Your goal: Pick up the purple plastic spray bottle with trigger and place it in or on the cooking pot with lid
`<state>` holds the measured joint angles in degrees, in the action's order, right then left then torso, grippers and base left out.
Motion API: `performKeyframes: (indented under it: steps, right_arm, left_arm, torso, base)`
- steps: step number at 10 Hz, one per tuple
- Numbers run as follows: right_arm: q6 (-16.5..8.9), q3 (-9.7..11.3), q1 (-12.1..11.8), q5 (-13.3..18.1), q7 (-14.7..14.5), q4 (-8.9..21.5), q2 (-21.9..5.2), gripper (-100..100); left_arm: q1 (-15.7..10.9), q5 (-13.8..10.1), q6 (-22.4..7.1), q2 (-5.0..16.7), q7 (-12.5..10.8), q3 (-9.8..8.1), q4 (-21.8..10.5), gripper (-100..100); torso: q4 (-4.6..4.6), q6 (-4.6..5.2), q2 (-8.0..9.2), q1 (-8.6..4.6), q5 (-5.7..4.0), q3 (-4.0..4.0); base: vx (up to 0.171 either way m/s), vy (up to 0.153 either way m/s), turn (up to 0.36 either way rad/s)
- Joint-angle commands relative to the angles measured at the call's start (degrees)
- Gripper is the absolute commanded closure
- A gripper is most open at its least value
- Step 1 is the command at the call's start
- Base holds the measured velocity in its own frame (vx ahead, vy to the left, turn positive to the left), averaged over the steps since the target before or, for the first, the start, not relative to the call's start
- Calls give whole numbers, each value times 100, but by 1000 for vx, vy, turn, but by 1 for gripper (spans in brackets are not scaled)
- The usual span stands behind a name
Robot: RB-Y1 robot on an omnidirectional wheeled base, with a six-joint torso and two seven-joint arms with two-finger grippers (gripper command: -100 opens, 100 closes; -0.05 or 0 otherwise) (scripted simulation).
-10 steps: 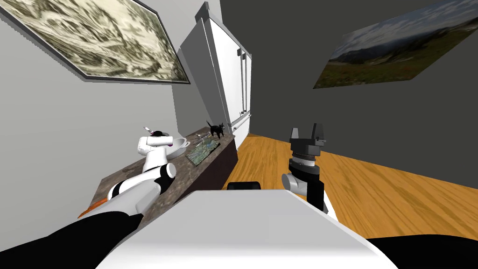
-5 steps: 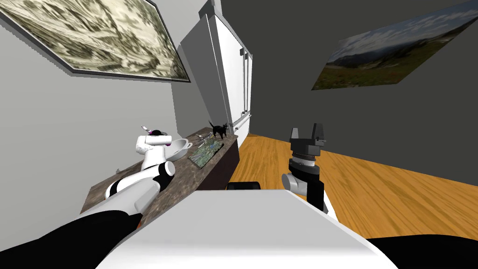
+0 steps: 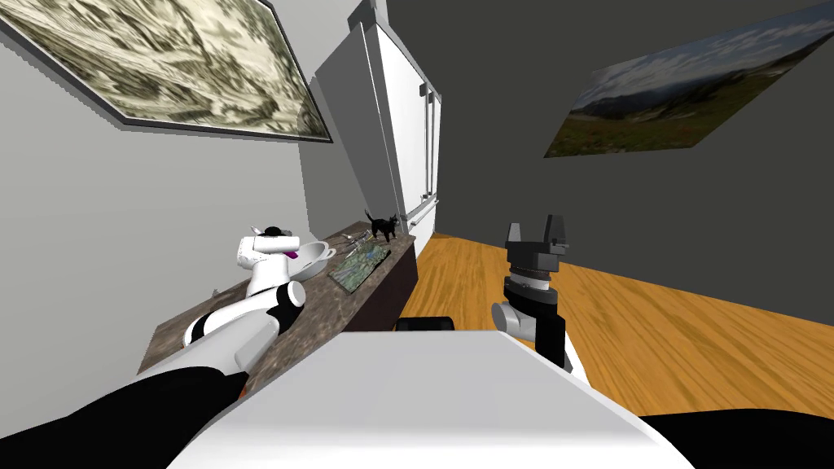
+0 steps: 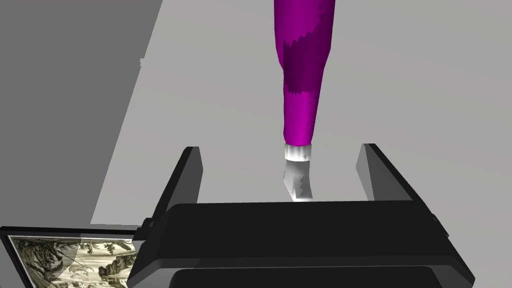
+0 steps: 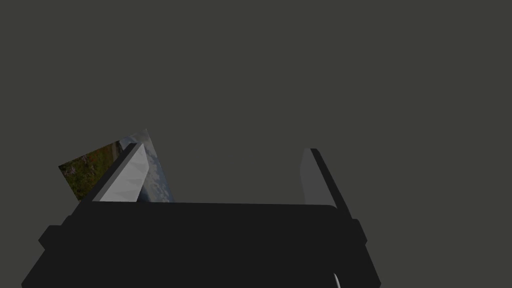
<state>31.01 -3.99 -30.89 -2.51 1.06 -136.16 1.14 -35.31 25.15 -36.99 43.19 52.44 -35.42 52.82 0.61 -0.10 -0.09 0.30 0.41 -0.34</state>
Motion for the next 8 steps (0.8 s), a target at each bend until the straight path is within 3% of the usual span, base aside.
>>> performKeyframes:
  steps: [1, 3, 4, 5, 6, 7, 8]
  right_arm:
    - [0, 0, 0, 0, 0, 0, 0, 0]
    - [0, 0, 0, 0, 0, 0, 0, 0]
    - [0, 0, 0, 0, 0, 0, 0, 0]
    - [0, 0, 0, 0, 0, 0, 0, 0]
    - [0, 0, 0, 0, 0, 0, 0, 0]
    - [0, 0, 0, 0, 0, 0, 0, 0]
    - [0, 0, 0, 0, 0, 0, 0, 0]
  left_arm:
    - [-171, 12, 155, 173, 286, -286, -272, -100]
    - [-171, 12, 155, 173, 416, -380, -272, -100]
    - [-343, 23, 310, 346, 656, -642, -522, -100]
    - [-343, 23, 310, 346, 776, -760, -545, -100]
    - [-343, 23, 310, 346, 832, -760, -545, -100]
    - [-514, 35, 466, 519, 1050, -1017, -817, -100]
    - [-514, 35, 466, 519, 1219, -1139, -817, -100]
  torso:
    - [0, 0, 0, 0, 0, 0]
    - [1, 0, -5, -15, -4, -3]
    - [1, 0, -3, -11, -3, -1]
    - [1, 1, -4, -15, -4, -2]
    - [0, 0, -3, -16, -4, -2]
    - [0, 0, -2, -10, -3, -1]
    - [0, 1, -3, -13, -3, -2]
  base:
    - [16, -35, -46]
    - [12, -35, -5]
    - [14, -43, -42]
    - [12, -42, -20]
    - [5, -19, 7]
    - [14, -35, -45]
    - [17, -43, -19]
